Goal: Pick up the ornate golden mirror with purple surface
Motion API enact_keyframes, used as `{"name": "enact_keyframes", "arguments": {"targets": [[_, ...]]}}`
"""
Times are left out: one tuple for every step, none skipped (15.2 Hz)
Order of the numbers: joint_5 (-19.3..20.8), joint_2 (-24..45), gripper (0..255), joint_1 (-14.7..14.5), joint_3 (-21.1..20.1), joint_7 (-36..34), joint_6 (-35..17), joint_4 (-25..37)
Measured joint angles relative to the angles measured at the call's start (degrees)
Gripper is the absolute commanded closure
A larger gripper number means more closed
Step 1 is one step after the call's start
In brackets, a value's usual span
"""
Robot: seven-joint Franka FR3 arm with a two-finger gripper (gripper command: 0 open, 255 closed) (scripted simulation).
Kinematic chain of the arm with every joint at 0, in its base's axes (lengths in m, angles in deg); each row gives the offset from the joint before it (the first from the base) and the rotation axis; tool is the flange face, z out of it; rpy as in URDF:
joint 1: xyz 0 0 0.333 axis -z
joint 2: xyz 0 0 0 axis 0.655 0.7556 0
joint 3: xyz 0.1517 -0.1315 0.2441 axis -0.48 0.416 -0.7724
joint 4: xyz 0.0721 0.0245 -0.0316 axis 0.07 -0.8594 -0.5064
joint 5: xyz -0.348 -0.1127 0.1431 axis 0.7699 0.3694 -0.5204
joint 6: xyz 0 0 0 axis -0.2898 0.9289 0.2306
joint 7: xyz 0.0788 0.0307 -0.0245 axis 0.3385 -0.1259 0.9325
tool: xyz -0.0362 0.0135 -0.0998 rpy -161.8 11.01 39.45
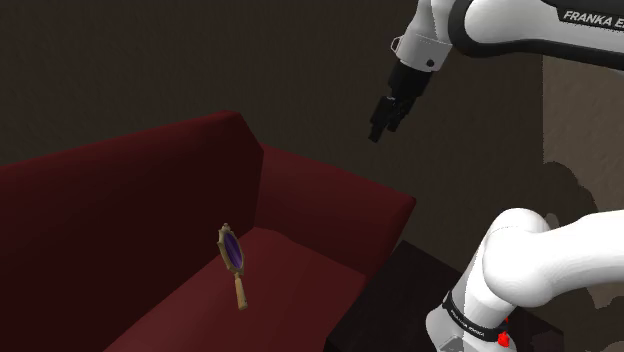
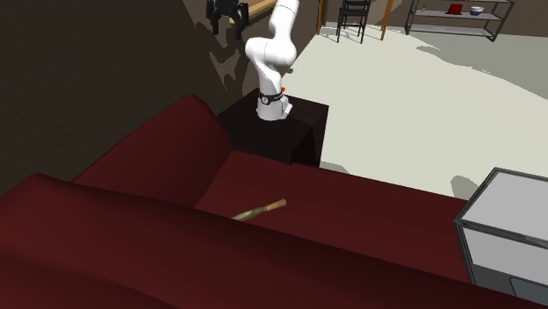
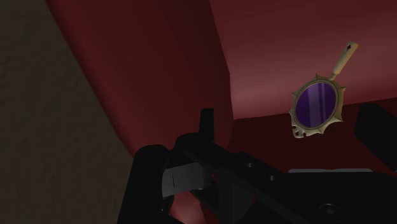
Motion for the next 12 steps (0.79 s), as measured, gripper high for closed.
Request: {"name": "enact_keyframes", "arguments": {"targets": [[0.0, 0.0, 0, 0.0, 0.0, 0.0, 0.0, 0.0], [-0.2, 0.0, 0, 0.0, -0.5, -0.6, -0.8, -0.7], [-0.4, 0.1, 0, 0.0, -1.1, -1.4, -2.0, -1.8], [-0.8, 0.3, 0, -0.1, -2.1, -2.7, -3.4, -2.9], [-1.0, 0.4, 0, -0.1, -2.9, -3.7, -5.2, -4.4], [-1.5, 0.6, 0, -0.3, -4.1, -5.2, -6.8, -5.7], [-1.9, 1.0, 0, -0.4, -5.3, -6.7, -8.7, -7.1], [-2.2, 1.6, 0, -0.4, -6.3, -7.9, -10.2, -7.9], [-2.6, 2.0, 0, -0.5, -7.4, -9.3, -12.3, -9.4], [-2.8, 2.9, 0, -0.4, -8.4, -10.6, -14.0, -10.2], [-3.1, 3.9, 0, -0.4, -9.6, -11.9, -16.1, -11.1], [-3.2, 5.2, 0, -0.2, -10.6, -13.2, -18.2, -11.8]]}}
